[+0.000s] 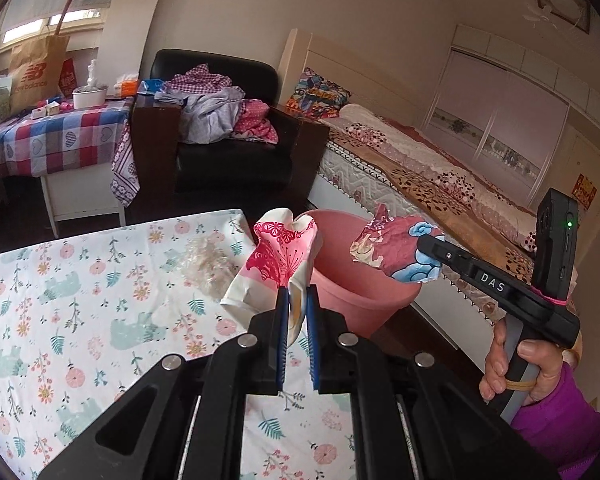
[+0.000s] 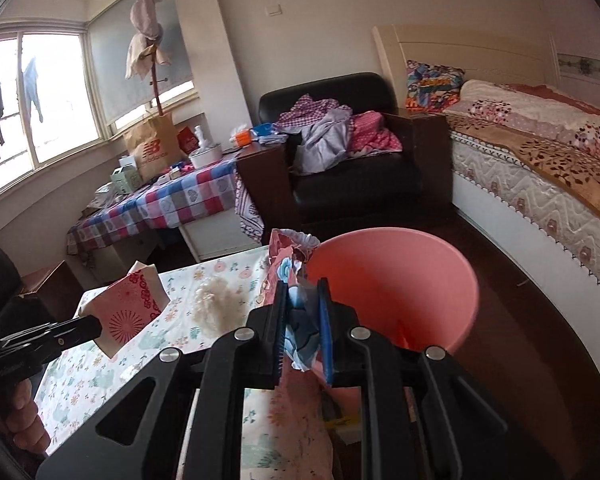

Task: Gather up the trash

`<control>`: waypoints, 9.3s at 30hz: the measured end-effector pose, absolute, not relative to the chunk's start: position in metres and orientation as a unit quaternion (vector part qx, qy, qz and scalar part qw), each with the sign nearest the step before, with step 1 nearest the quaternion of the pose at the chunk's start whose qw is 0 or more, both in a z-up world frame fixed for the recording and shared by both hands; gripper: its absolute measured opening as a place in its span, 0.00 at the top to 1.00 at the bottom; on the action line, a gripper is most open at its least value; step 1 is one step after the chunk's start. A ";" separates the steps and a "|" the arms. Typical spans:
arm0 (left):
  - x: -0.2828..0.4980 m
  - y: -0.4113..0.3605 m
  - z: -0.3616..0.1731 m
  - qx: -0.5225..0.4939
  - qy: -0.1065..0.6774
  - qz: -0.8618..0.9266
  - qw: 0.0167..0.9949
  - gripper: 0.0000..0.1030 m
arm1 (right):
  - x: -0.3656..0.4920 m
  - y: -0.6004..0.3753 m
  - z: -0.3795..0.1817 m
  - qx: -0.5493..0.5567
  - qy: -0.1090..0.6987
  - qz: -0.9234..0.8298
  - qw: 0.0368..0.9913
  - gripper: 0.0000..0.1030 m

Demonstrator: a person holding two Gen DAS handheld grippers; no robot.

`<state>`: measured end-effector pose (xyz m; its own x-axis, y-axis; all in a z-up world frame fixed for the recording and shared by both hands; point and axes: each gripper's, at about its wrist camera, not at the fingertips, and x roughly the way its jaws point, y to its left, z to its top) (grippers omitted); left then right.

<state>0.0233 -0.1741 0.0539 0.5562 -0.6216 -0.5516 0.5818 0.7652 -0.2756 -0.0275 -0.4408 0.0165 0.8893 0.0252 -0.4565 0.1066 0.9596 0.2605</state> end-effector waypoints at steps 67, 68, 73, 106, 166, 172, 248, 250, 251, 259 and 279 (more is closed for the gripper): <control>0.028 -0.217 0.034 -0.011 0.353 -0.331 0.875 0.58 | -0.018 -0.409 -0.018 0.152 0.293 -0.014 0.944 0.69; 0.025 -0.210 0.033 -0.013 0.354 -0.326 0.877 0.58 | -0.018 -0.401 -0.019 0.150 0.298 -0.004 0.943 0.69; 0.010 -0.173 0.030 -0.019 0.353 -0.296 0.888 0.57 | -0.012 -0.362 -0.030 0.138 0.328 0.037 0.934 0.69; 0.002 -0.056 -0.018 -0.066 0.415 -0.211 0.883 0.52 | 0.010 -0.246 -0.077 0.096 0.438 0.170 0.877 0.69; 0.011 -0.057 -0.031 -0.060 0.428 -0.128 0.893 0.78 | 0.065 -0.294 -0.056 0.143 0.383 0.145 0.901 0.86; 0.004 -0.072 -0.010 -0.059 0.399 -0.150 0.903 0.78 | 0.022 -0.298 -0.044 0.142 0.364 0.146 0.909 0.86; 0.059 -0.296 0.011 -0.005 0.398 -0.325 0.858 0.51 | -0.017 -0.458 -0.046 0.192 0.305 -0.079 0.929 0.57; 0.055 -0.293 0.014 -0.003 0.393 -0.323 0.861 0.51 | -0.020 -0.453 -0.043 0.188 0.305 -0.075 0.931 0.57; 0.053 -0.291 0.016 -0.001 0.389 -0.321 0.863 0.51 | -0.021 -0.450 -0.042 0.186 0.304 -0.073 0.931 0.57; 0.039 -0.274 0.030 -0.006 0.372 -0.310 0.875 0.51 | -0.031 -0.431 -0.030 0.167 0.304 -0.062 0.936 0.57; 0.021 -0.238 0.043 -0.019 0.351 -0.287 0.891 0.44 | -0.045 -0.389 -0.013 0.140 0.299 -0.036 0.943 0.48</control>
